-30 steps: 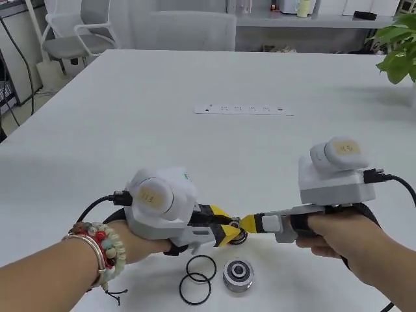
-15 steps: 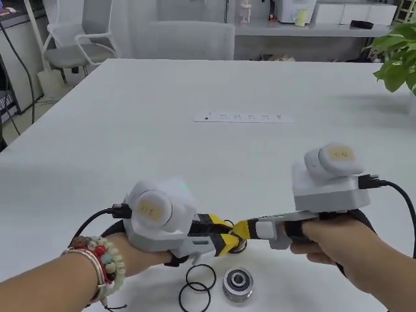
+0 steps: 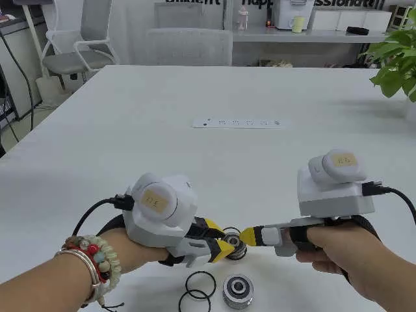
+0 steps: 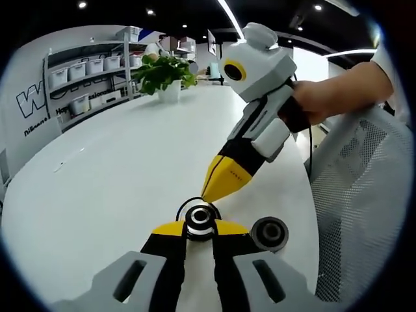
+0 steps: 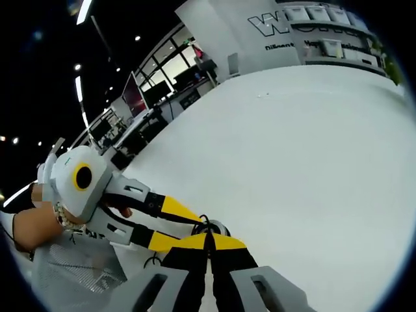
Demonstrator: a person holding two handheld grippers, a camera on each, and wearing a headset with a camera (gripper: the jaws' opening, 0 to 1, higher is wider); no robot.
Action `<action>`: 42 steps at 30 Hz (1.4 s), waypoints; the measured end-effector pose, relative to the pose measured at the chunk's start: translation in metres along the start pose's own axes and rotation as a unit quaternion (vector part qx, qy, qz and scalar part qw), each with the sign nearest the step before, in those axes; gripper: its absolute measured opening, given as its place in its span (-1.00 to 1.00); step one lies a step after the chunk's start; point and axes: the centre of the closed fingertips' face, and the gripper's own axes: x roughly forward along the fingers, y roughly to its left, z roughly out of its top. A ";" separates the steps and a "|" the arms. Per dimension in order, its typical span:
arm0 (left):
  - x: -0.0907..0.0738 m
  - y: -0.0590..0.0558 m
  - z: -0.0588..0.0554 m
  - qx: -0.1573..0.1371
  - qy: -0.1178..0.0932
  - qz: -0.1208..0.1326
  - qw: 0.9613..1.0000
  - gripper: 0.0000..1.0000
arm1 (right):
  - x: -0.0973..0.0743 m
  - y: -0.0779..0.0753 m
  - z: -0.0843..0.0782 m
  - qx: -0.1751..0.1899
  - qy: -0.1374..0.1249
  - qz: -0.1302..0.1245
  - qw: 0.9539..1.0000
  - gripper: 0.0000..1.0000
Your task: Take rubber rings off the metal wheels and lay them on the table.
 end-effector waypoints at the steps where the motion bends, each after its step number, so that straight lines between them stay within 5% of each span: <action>1: -0.002 -0.003 0.002 0.006 0.000 -0.008 1.000 -0.77 | -0.001 0.000 0.003 0.010 -0.007 0.003 1.000 -1.00; 7: -0.012 -0.012 0.011 0.043 0.009 -0.038 0.998 -0.32 | -0.008 -0.002 0.011 0.028 -0.027 0.003 0.999 -1.00; 11: -0.025 -0.017 0.011 0.051 0.035 -0.057 0.996 -0.12 | -0.011 -0.002 0.016 0.032 -0.035 0.004 0.999 -1.00; 17: -0.056 -0.021 0.032 0.060 0.014 -0.054 0.997 0.12 | -0.015 0.002 0.023 0.036 -0.049 0.012 0.998 -1.00; 22: -0.078 -0.017 0.037 0.067 0.008 -0.032 0.997 0.40 | -0.019 0.007 0.030 0.037 -0.062 0.019 0.997 -1.00; 30: -0.118 -0.017 0.021 0.057 0.011 0.003 0.998 0.57 | -0.021 0.018 0.032 0.032 -0.066 0.027 0.997 -1.00; 42: -0.154 -0.026 0.001 0.019 0.005 0.050 0.999 0.79 | -0.024 0.027 0.038 0.027 -0.076 0.040 0.996 -1.00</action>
